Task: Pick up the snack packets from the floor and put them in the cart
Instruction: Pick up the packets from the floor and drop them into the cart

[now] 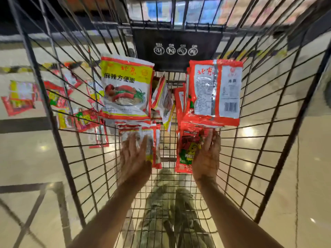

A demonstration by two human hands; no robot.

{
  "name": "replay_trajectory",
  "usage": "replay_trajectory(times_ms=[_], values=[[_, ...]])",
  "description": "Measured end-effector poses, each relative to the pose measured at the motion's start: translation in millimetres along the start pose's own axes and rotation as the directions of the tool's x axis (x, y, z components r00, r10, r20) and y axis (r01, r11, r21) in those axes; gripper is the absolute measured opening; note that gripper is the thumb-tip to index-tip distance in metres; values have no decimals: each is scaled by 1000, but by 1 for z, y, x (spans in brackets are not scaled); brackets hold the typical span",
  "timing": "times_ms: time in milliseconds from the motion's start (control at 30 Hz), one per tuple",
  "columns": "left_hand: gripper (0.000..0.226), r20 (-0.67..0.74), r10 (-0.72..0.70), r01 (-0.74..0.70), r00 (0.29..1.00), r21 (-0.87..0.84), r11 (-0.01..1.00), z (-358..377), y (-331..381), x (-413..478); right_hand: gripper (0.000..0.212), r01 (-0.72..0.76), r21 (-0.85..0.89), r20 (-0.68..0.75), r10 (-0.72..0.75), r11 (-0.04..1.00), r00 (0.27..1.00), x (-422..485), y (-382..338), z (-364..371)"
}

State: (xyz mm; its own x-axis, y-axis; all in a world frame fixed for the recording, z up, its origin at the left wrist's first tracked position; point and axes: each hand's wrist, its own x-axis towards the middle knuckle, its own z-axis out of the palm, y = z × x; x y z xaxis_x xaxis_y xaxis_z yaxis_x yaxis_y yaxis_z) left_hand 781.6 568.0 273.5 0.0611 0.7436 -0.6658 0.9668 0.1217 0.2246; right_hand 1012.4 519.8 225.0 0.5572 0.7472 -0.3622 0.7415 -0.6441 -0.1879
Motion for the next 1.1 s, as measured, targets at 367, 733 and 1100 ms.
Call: replay_trajectory(times_ms=[367, 733, 1100], values=[[89, -176, 269, -262, 947, 63, 963, -39, -2, -45, 81, 286, 48, 94, -290, 957, 952, -49, -33, -107], [90, -400, 295, -213, 868, 238, 948, -150, 20, -197, 78, 543, -11, 13, -543, 840, 840, -143, -36, -249], [85, -607, 113, -34, 786, 139, 990, -189, -5, -379, 78, 665, 2, -243, -644, 747, 725, -260, -8, -366]])
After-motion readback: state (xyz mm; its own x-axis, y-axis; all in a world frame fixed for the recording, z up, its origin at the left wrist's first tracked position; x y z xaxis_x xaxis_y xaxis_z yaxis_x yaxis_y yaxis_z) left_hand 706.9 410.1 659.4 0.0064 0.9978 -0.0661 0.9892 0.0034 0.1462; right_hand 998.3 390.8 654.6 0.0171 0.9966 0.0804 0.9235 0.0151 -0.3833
